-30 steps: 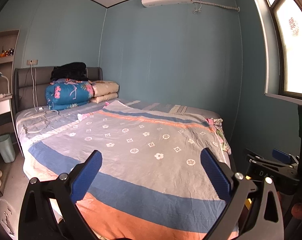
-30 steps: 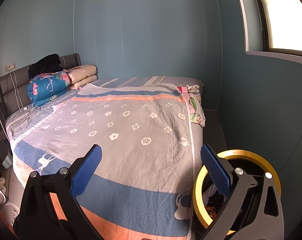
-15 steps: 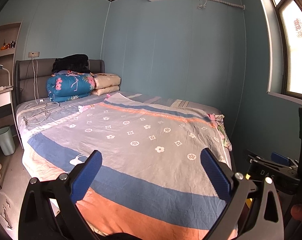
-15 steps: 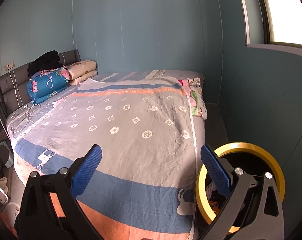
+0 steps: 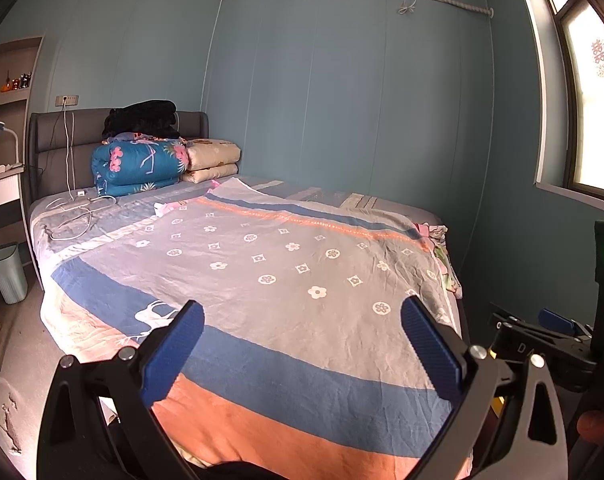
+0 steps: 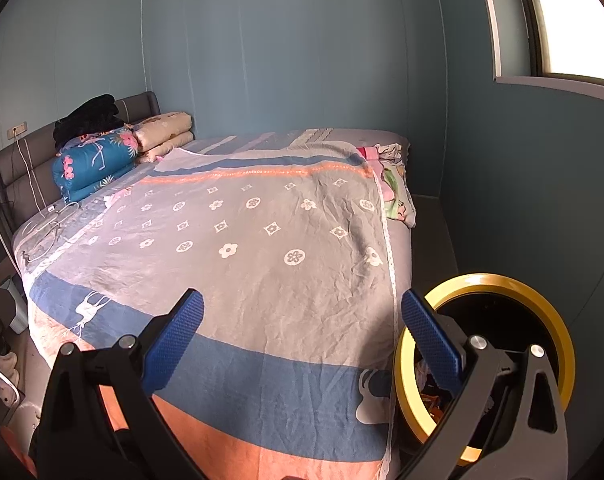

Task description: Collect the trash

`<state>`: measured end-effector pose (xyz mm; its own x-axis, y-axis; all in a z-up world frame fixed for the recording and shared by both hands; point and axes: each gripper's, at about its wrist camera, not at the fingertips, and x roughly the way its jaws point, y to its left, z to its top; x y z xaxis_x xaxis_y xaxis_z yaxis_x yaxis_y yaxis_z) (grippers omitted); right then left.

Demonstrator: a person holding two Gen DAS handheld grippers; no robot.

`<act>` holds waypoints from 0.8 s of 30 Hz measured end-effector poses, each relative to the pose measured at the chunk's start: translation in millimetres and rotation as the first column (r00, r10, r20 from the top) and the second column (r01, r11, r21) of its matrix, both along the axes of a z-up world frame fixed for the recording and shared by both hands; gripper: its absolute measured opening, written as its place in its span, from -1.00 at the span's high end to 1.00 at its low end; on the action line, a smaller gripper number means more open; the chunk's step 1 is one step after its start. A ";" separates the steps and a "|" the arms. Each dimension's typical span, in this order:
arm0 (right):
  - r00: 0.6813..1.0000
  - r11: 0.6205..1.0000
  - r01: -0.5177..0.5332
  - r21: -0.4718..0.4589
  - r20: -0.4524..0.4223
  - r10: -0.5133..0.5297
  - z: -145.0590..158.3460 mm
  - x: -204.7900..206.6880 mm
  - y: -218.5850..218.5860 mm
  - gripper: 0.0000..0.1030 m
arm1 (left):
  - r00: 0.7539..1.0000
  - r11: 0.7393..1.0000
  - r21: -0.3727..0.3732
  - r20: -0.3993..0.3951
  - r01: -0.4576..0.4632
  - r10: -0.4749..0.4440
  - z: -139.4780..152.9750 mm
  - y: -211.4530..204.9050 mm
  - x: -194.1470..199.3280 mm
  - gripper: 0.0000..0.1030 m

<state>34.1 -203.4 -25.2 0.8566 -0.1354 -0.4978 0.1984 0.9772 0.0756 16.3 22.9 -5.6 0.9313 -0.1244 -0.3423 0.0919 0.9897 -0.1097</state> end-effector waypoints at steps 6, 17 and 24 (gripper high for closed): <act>1.000 1.000 -0.006 0.000 -0.011 0.006 -2.4 2.8 -0.1 -0.85 | 1.000 1.000 -0.014 -0.016 0.002 -0.002 -0.8 1.8 1.8 -0.85; 1.000 1.000 0.000 -0.001 -0.022 0.000 -3.0 4.1 -3.1 -0.85 | 1.000 1.000 -0.021 -0.022 0.005 -0.005 -0.3 4.8 2.8 -0.85; 1.000 1.000 0.003 0.002 -0.027 -0.003 -4.0 5.6 -5.6 -0.85 | 1.000 1.000 -0.016 -0.022 0.008 -0.008 -0.7 3.6 2.8 -0.85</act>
